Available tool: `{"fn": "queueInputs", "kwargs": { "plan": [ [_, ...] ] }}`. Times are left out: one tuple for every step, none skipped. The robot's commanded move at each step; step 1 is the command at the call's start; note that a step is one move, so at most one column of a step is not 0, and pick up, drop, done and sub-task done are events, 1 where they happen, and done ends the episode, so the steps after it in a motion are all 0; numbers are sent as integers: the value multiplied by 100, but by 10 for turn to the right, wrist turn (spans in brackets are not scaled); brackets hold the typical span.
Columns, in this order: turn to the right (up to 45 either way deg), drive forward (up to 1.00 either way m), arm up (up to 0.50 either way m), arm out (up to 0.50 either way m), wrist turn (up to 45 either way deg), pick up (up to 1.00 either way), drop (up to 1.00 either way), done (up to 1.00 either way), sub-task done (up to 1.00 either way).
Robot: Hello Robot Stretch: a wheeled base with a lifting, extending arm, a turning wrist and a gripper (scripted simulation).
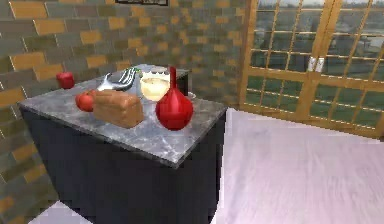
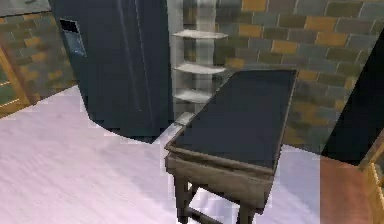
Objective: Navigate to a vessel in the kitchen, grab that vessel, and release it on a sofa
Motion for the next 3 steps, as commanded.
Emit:
{"fn": "queueInputs", "kwargs": {
  "plan": [
    [-450, 0, 0, 0, 0, 0, 0, 0, 0],
    [-450, 0, 0, 0, 0, 0, 0, 0, 0],
    [0, 0, 50, 0, 0, 0, 0, 0, 0]
  ]
}}
